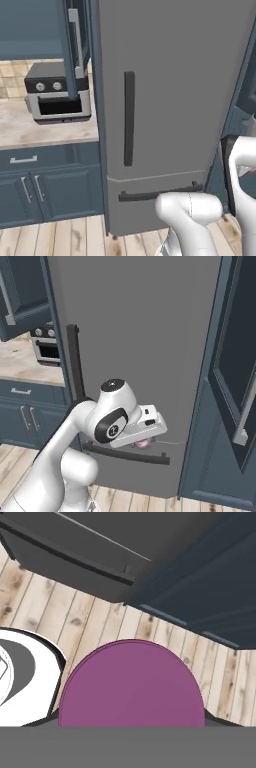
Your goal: Pick the bar and jam from the counter and place them in the cabinets closest to them.
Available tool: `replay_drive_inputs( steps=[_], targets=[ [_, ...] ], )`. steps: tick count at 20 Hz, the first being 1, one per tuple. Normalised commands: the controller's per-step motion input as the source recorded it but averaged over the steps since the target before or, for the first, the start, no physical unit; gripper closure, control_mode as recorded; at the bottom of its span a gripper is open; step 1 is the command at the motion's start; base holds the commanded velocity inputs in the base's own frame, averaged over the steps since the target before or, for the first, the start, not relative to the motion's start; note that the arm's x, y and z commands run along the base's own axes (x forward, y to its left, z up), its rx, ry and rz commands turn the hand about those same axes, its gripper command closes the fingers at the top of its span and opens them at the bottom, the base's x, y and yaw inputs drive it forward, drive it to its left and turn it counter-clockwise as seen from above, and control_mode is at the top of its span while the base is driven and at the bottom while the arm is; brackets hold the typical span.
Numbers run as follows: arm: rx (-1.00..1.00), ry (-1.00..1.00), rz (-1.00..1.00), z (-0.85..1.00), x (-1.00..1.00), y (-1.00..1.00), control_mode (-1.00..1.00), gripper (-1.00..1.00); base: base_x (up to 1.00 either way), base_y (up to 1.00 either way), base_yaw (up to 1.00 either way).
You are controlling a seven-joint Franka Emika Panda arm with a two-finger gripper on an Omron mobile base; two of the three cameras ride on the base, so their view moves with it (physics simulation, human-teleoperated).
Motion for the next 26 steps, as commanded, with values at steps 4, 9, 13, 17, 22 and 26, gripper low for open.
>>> replay_drive_inputs(
  steps=[4, 9, 13, 17, 22, 26],
  targets=[
    [0.00, 0.00, 0.00, 0.00, 0.00, 0.00, 1.00, 1.00, -0.72, -0.35, 0.00],
    [0.00, 0.00, 0.00, 0.00, 0.00, 0.00, 1.00, 1.00, -0.64, -0.34, -0.01],
    [0.00, 0.00, 0.00, 0.00, 0.00, 0.00, 1.00, 1.00, -0.57, -0.31, -0.01],
    [0.00, 0.00, 0.00, 0.00, 0.00, 0.00, 1.00, 1.00, -0.28, -0.17, -0.01],
    [0.00, 0.00, 0.00, 0.00, 0.00, 0.00, 1.00, 1.00, 0.00, -0.15, 0.00],
    [0.00, 0.00, 0.00, 0.00, 0.00, 0.00, 1.00, 1.00, 0.00, -0.63, 0.00]
  ],
)
